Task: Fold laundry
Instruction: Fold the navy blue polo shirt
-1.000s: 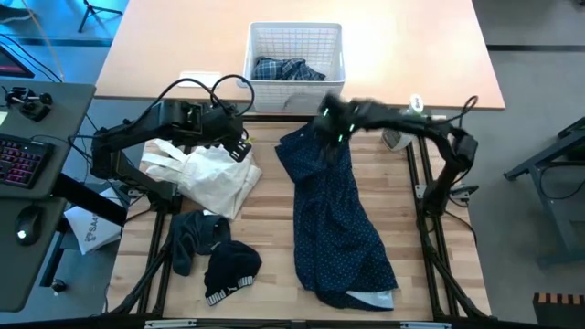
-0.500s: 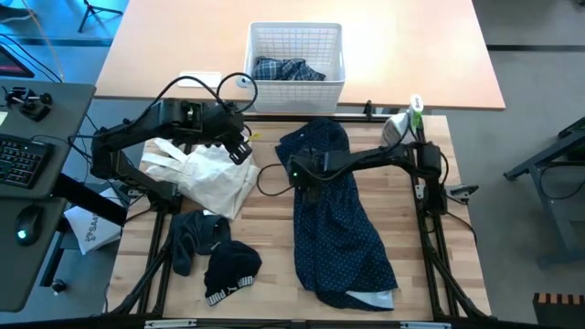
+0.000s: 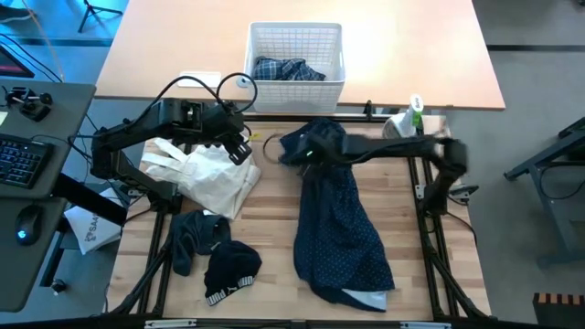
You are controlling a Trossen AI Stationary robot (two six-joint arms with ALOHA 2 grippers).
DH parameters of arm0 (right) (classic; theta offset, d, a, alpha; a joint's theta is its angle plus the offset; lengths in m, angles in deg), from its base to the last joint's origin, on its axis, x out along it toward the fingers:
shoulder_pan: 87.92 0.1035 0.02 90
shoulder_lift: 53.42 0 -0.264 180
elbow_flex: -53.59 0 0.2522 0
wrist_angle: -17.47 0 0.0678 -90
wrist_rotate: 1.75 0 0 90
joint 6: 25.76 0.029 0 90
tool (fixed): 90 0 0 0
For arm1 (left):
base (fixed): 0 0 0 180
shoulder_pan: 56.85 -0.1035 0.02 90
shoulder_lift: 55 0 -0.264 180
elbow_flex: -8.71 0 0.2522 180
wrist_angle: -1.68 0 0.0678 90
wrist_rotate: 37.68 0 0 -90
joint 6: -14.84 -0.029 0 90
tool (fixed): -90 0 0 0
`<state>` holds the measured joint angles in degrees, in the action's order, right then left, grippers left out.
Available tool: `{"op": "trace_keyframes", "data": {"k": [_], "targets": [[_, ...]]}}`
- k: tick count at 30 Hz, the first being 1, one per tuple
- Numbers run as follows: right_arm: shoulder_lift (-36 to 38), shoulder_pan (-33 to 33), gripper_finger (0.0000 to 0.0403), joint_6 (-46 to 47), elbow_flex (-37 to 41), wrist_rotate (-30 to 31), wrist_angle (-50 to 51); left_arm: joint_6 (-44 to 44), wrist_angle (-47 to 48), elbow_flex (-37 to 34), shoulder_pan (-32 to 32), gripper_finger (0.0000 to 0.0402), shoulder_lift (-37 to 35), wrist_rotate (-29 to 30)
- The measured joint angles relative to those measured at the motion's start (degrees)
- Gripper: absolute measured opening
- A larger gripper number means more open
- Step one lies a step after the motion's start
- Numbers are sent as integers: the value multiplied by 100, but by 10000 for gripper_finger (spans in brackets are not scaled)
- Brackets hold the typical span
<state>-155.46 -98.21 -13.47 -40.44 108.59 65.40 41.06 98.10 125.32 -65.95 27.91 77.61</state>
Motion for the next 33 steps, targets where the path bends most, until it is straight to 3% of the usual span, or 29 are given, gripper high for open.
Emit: {"op": "trace_keyframes", "data": {"k": [4, 8, 17, 23, 26, 31, 33], "targets": [[1089, -86, 7, 463, -2, -426, 262, 55, -98, 0, 5, 147, 28, -220], [1713, -220, 6, 721, 227, -761, 188, 54, -291, -4, 7, 147, 80, -286], [1987, -57, 4, 1463, 1135, -1218, -10, 57, -684, 0, 7, 147, 139, -301], [1998, 282, 4, 1749, 1231, -1339, -456, 57, -678, 0, 7, 147, 199, -325], [2015, 329, 4, 1717, 1231, -2273, -1062, 57, -678, 0, 7, 147, 229, -325], [1546, 205, 4, 1573, 1232, -5207, -2816, 58, -687, 0, 7, 147, 254, -334], [1407, 175, 4, 1544, 1233, -5125, -3196, 59, -687, 0, 7, 147, 258, -334]]}}
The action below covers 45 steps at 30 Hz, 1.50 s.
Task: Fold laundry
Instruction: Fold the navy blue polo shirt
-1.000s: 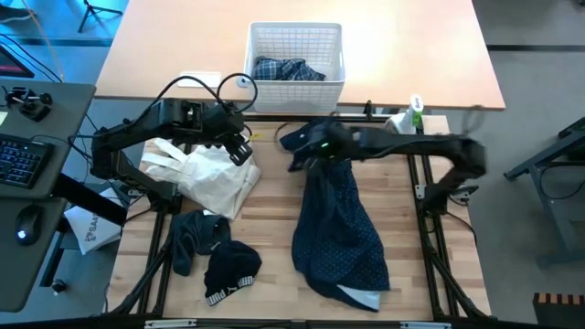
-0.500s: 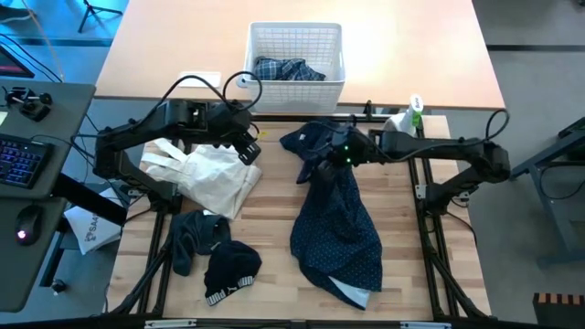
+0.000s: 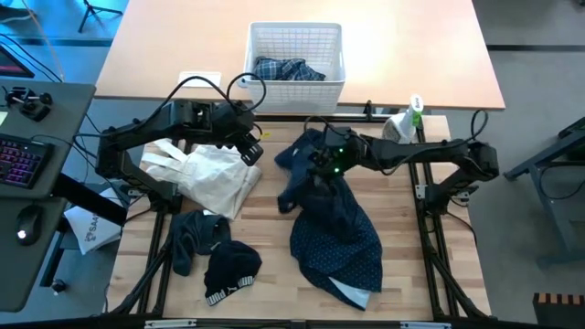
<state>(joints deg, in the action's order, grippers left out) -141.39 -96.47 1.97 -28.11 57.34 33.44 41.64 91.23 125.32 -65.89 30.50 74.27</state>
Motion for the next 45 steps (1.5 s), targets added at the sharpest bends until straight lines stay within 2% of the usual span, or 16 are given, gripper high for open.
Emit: {"op": "trace_keyframes", "data": {"k": [2, 5, 7, 9, 11, 14, 18, 22, 24, 30, 33, 36, 38, 41, 43, 45], "targets": [[30, -49, 4, 125, 0, 1207, 268, 0, -6, 0, 0, 147, 6, -2], [277, -93, 4, 463, 0, 3570, 1486, 0, -24, 0, 0, 147, 4, 0], [414, -87, 5, 674, -8, 4472, 2479, 0, -26, 0, 0, 147, 6, 0], [415, -80, 5, 849, 13, 4837, 3544, 0, -26, 0, 0, 147, 6, 0], [346, -82, 10, 1063, 180, 4797, 4278, 0, -26, 0, 0, 147, 4, 0], [351, -130, 36, 1128, 513, 4218, 4745, 0, -28, 0, 0, 147, 4, 0], [379, -378, 103, 1018, 687, 3060, 5280, 0, -26, 0, 0, 147, 6, 2], [451, -718, 170, 604, 268, 1991, 5636, 0, -26, 0, 0, 147, 4, 2], [451, -847, 195, 495, 49, 1836, 5479, -3, -34, 0, 0, 147, 4, 3], [98, -877, 225, -168, 32, 2188, 3343, -593, -414, 0, 0, 147, 4, 159], [-410, -821, 222, -216, 42, 2327, 2610, -644, -545, 0, 4, 147, 4, 116], [-929, -792, 197, -172, 42, 2469, 2161, -601, -635, 0, 9, 147, 4, 111], [-1245, -792, 162, -123, 49, 2723, 2172, -595, -677, 0, 9, 147, 4, 111], [-1464, -820, 82, -73, 59, 2721, 1981, -595, -866, -2, 9, 147, 4, 145], [-1390, -858, 25, -137, 59, 2378, 1583, -548, -1338, -2, -2, 147, 21, 256], [-1161, -913, 14, -217, 59, 1828, 1213, -268, -1804, -2, -2, 147, 48, 219]]}}
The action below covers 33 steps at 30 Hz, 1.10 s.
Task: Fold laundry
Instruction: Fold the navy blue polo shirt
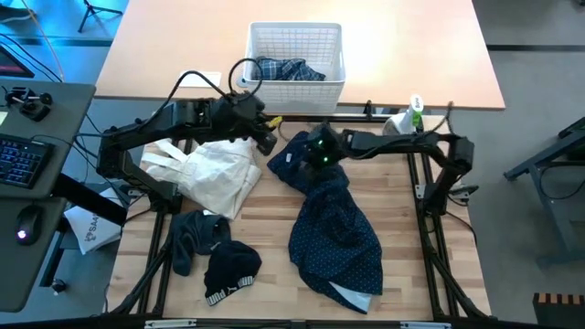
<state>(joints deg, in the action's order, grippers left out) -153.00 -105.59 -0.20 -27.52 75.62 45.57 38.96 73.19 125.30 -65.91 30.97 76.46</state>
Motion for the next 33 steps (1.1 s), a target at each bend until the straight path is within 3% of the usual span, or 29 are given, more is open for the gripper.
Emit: {"op": "trace_keyframes", "data": {"k": [6, 9, 11, 12, 16, 18, 22, 26, 30, 33], "targets": [[956, -366, 7, -76, -13, -2501, -943, 268, -1094, 9, 26, 147, 38, 6], [1194, -503, 5, -213, 13, -2790, -1201, 25, -1110, 0, -4, 147, 57, 34], [1239, -640, 7, -238, 173, -2549, -1196, -140, -1010, -1, -4, 147, 55, 32], [1238, -727, 7, -181, 288, -2138, -1064, -173, -901, 0, -4, 147, 44, 27], [1172, -1032, 2, 385, 914, 486, -16, -419, -145, 0, 91, 147, 31, -233], [1170, -1180, 3, 703, 1164, 1038, 262, -298, 344, 0, 164, 147, 31, -298], [1170, -1490, 38, 530, 1268, 565, 521, 407, 1447, 0, 334, 147, 136, -295], [1206, -1697, 104, 254, 929, 133, 972, 1502, 2350, 0, 473, 147, 399, -334], [1412, -1761, 162, -115, 473, -89, 1488, 1902, 2764, 0, 380, 147, 784, -1539], [1734, -1694, 189, -385, 277, 105, 1785, 1681, 2744, 0, 374, 147, 1144, -1668]]}}
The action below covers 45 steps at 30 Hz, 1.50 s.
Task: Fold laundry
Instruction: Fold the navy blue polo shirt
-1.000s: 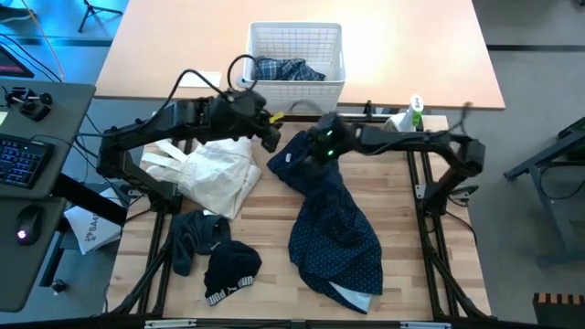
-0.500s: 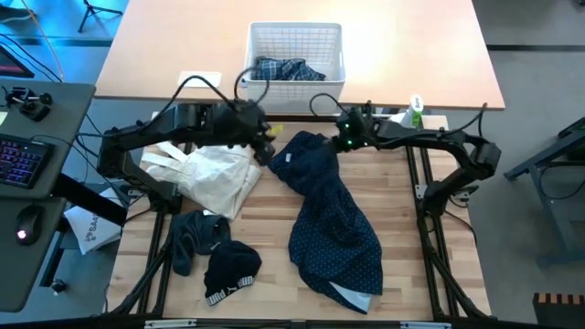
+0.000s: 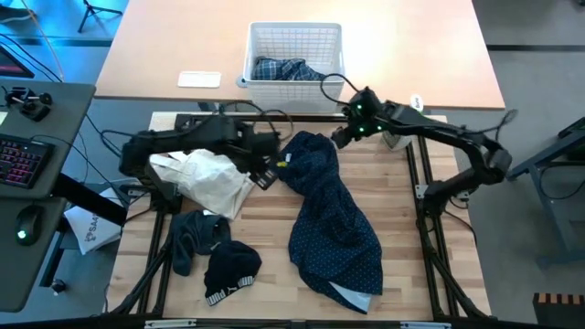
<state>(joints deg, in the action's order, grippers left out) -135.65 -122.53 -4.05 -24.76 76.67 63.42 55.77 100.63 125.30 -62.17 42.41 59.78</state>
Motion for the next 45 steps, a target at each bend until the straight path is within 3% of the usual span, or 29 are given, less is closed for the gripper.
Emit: {"op": "trace_keyframes", "data": {"k": [5, 12, 13, 16, 18, 21, 28, 33, 36, 39, 42, 45], "targets": [[831, 474, 203, -176, 423, 524, 459, 128, -70, -2, -35, 147, 650, 450], [1902, 1262, 204, 338, 1680, 563, 375, 16, -545, -2, 83, 147, 1102, 1161], [2024, 1328, 204, 425, 1816, 566, 361, -38, -592, -7, 62, 147, 1138, 969], [2384, 1454, 204, 601, 2151, 579, 325, -209, -1189, -326, -360, 147, 1208, -351], [2576, 1495, 204, 673, 2309, 579, 301, -190, -1772, -736, -701, 147, 1257, -732], [2800, 1491, 204, 677, 2419, 580, 306, -23, -2244, -1285, -1081, 150, 1284, -846], [2950, 1475, 204, 497, 2425, 586, 162, 488, -3315, -2204, -1640, 177, 1291, -419], [2935, 1473, 204, 500, 2425, 586, -98, 148, -4684, -2763, -1681, 179, 1493, -342], [2935, 1473, 204, 616, 2425, 582, -173, -150, -4947, -2790, -1674, 160, 1666, -492], [2935, 1473, 204, 893, 2425, 582, -231, -802, -4866, -2642, -1676, 111, 1801, -422], [2935, 1473, 204, 1160, 2425, 582, -348, -2007, -4672, -2267, -1722, 32, 1857, 131], [2935, 1473, 204, 1328, 2423, 582, -462, -3227, -4569, -1625, -1820, 13, 1816, 929]]}}
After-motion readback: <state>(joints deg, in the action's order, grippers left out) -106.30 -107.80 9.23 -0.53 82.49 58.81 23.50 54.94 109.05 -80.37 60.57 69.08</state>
